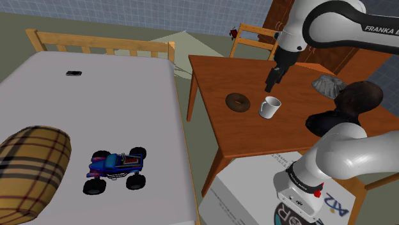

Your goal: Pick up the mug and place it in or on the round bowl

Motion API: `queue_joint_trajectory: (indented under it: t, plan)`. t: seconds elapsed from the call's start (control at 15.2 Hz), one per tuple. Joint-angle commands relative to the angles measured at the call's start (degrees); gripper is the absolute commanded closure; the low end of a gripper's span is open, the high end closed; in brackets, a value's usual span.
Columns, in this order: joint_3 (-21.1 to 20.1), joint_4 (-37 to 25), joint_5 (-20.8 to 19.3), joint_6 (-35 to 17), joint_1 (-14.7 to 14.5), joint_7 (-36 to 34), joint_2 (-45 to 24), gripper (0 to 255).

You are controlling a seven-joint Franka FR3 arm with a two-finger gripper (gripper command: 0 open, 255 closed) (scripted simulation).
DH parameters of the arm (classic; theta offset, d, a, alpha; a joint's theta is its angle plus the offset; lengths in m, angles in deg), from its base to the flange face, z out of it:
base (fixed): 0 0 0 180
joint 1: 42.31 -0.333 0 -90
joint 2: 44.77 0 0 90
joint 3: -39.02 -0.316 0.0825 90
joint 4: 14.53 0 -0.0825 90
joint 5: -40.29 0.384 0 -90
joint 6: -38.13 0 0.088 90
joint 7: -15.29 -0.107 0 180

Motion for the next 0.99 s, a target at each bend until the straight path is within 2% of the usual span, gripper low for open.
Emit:
queue_joint_trajectory:
  t: [0.0,0.46,0.92]
  plan:
    - [0.0,0.0,0.0,0.0,0.0,0.0,0.0,0]
    - [10.2,6.1,-4.6,-8.9,3.2,11.0,-1.1,0]
    - [21.2,7.7,-7.9,-18.9,5.6,22.5,-8.2,0]
